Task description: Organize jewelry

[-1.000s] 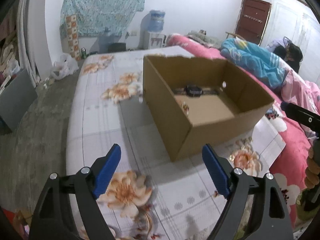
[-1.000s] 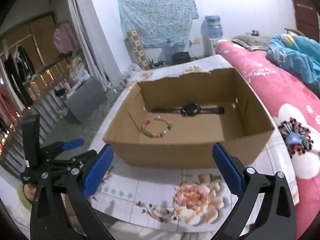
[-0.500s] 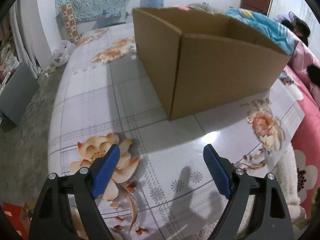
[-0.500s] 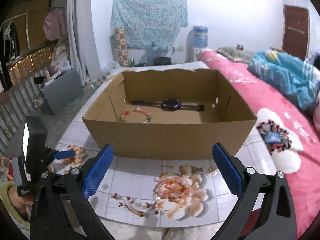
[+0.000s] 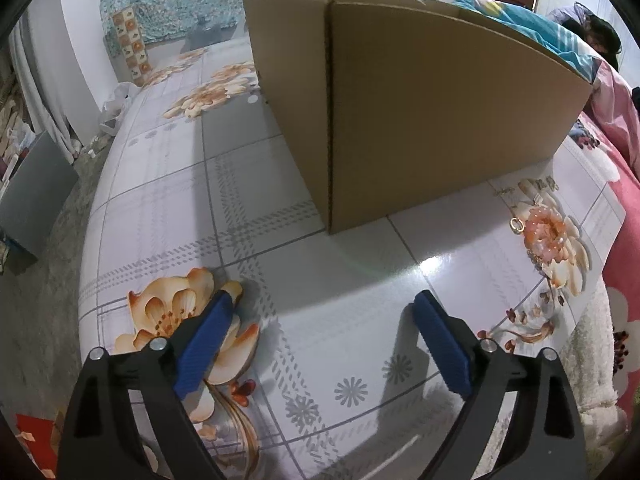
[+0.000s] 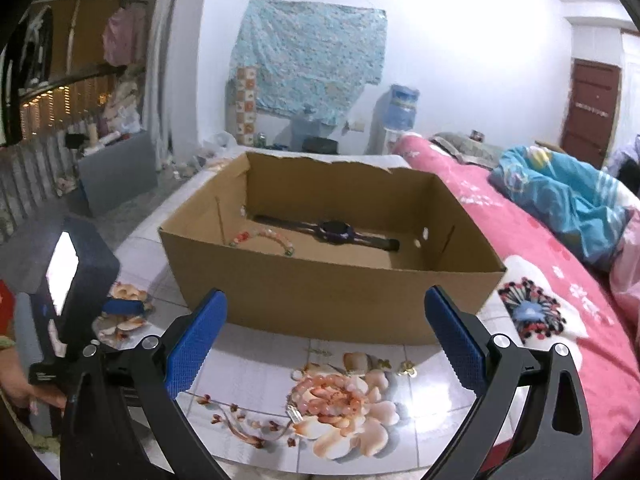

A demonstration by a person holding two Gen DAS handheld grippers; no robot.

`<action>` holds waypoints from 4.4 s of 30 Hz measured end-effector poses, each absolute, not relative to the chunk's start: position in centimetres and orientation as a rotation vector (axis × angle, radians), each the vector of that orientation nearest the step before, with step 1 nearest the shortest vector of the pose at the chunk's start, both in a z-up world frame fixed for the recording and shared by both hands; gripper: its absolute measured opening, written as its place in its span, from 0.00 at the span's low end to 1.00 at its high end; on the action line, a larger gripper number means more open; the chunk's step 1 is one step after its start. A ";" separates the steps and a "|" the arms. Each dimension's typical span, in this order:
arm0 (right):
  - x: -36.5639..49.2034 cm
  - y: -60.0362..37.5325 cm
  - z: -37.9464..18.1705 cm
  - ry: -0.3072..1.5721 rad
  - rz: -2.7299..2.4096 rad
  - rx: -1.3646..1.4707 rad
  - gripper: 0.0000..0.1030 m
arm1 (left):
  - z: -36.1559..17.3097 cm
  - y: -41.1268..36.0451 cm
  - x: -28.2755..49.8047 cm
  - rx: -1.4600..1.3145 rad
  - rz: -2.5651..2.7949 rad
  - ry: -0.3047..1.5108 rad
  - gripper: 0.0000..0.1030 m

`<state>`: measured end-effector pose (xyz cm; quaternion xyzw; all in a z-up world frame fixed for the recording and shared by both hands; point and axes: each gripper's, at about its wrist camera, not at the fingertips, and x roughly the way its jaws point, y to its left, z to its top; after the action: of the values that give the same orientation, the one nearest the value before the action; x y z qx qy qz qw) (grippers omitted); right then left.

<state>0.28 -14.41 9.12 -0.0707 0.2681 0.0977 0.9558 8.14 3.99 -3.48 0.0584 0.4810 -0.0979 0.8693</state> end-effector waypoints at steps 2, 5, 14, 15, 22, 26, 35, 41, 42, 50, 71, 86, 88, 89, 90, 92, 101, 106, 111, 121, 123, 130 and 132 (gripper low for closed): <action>0.3 -14.5 9.1 0.538 0.217 -0.143 0.92 | -3.5 4.0 8.2 0.122 -0.205 1.005 0.91; 0.2 -14.6 9.2 0.525 0.224 -0.135 0.92 | -3.7 3.9 8.3 0.125 -0.207 1.003 0.94; -0.6 -15.3 10.0 0.437 0.260 -0.058 0.92 | -3.7 3.8 8.0 0.125 -0.205 0.990 0.95; -0.5 -15.3 10.0 0.439 0.256 -0.062 0.92 | -3.7 3.8 8.0 0.126 -0.204 0.987 0.95; -0.8 -14.8 10.1 0.416 0.242 -0.079 0.92 | -3.7 3.8 7.7 0.119 -0.205 0.973 0.95; -0.9 -14.9 10.0 0.401 0.239 -0.067 0.92 | -3.7 3.8 7.7 0.123 -0.208 0.970 0.95; -0.7 -14.8 9.6 0.424 0.264 -0.058 0.92 | -3.7 3.9 7.7 0.126 -0.217 0.967 0.96; -0.4 -15.3 9.2 0.457 0.271 -0.035 0.92 | -3.7 3.8 8.0 0.126 -0.217 0.974 0.96; -0.4 -15.3 9.2 0.463 0.270 -0.036 0.92 | -3.7 3.8 8.0 0.126 -0.216 0.974 0.96; -0.2 -15.7 8.8 0.490 0.270 -0.022 0.92 | -3.7 3.8 8.0 0.123 -0.212 0.973 0.96; -0.3 -22.6 8.0 0.572 0.227 0.192 0.92 | -3.9 3.8 8.5 0.132 -0.229 0.980 0.96; -2.1 -22.3 3.4 0.773 0.224 0.175 0.79 | -1.4 0.6 6.3 0.128 -0.467 0.812 0.77; -1.8 -22.2 3.1 0.785 0.229 0.169 0.76 | -1.0 -0.4 6.0 0.153 -0.505 0.795 0.74; -1.7 -22.1 2.9 0.796 0.232 0.171 0.72 | -0.9 -0.9 5.8 0.168 -0.524 0.786 0.73; -1.4 -22.2 2.7 0.802 0.234 0.172 0.70 | -0.8 -1.5 5.7 0.187 -0.543 0.777 0.72; -1.0 -22.3 2.5 0.817 0.238 0.178 0.66 | -0.7 -2.7 5.5 0.219 -0.578 0.763 0.68; 0.2 -23.3 1.6 0.848 0.236 0.215 0.50 | -1.2 -7.4 4.7 0.337 -0.725 0.754 0.44; 0.5 -24.2 0.9 0.866 0.227 0.262 0.43 | -1.9 -10.0 4.8 0.414 -0.773 0.774 0.30; 0.4 -25.3 0.7 0.860 0.221 0.285 0.42 | -2.8 -11.3 6.0 0.460 -0.763 0.812 0.23; 0.1 -26.6 0.4 0.845 0.229 0.331 0.42 | -3.1 -12.8 7.3 0.496 -0.784 0.869 0.09; -0.1 -26.9 0.5 0.840 0.229 0.339 0.42 | -3.0 -12.9 7.5 0.482 -0.787 0.879 0.09; -0.7 -27.1 1.1 0.820 0.220 0.347 0.42 | 0.2 -10.8 9.0 0.284 -0.788 0.828 0.09; -0.8 -27.2 1.1 0.818 0.219 0.348 0.42 | 1.5 -9.5 9.6 0.207 -0.777 0.810 0.09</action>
<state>-0.76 -27.21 1.15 0.1681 0.3949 0.1058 0.8970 9.61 -9.49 1.49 0.0979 0.3834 -0.3678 0.8415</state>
